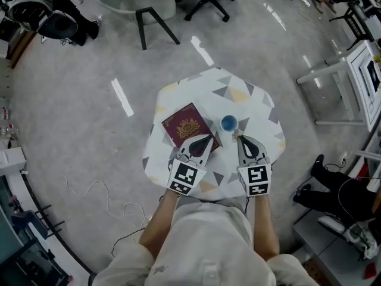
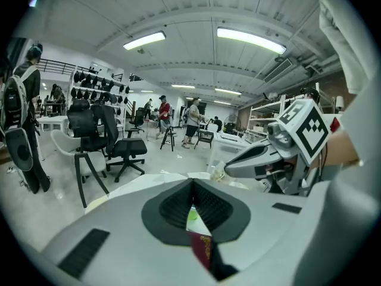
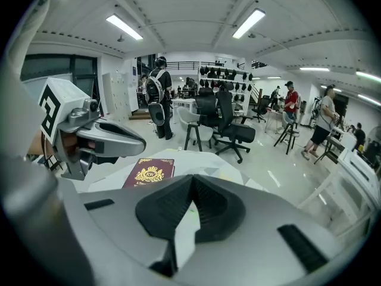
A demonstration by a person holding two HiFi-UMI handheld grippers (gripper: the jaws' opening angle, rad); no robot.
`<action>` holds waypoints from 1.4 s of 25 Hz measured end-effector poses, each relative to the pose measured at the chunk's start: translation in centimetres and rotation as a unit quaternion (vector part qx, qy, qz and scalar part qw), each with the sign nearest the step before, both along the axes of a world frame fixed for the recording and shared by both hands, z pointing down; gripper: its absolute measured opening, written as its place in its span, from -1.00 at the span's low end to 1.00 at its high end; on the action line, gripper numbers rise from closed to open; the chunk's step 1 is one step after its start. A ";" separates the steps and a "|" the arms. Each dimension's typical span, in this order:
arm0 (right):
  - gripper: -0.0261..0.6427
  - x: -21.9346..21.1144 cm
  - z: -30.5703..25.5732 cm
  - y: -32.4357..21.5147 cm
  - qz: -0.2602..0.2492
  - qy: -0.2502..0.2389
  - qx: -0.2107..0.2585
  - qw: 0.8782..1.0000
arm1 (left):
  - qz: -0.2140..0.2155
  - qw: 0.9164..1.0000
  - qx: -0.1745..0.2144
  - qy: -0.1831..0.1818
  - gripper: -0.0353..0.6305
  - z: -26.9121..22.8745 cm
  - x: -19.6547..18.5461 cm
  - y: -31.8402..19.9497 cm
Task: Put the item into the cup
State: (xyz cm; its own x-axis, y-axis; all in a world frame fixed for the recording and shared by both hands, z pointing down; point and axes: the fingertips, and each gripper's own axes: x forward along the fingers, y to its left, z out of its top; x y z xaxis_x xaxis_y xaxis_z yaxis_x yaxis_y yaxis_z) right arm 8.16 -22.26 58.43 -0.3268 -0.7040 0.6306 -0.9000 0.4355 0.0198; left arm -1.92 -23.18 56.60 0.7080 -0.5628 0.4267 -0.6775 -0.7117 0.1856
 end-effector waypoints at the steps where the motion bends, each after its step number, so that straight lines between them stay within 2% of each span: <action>1: -0.91 0.1 0.3 -0.1 -0.004 0.000 -0.003 1.000 | -0.002 1.000 -0.002 -0.002 -0.86 0.2 0.2 -0.1; 15: -0.91 0.4 3.8 -2.3 -0.036 -0.017 -0.031 0.999 | -0.032 0.999 -0.030 -0.026 -0.86 3.3 0.7 -1.7; 35: -0.91 -0.3 6.8 -3.7 -0.067 -0.015 -0.060 0.996 | -0.028 0.998 -0.043 -0.025 -0.86 4.9 2.8 -2.9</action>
State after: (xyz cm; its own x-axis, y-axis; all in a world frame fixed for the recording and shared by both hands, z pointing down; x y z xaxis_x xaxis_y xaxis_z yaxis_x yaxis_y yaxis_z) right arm 7.89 -25.94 65.23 -0.4324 -0.5729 0.6963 -0.8333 0.5489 -0.0659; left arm 0.92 -26.04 61.51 0.6531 -0.5607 0.5090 -0.7259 -0.6549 0.2101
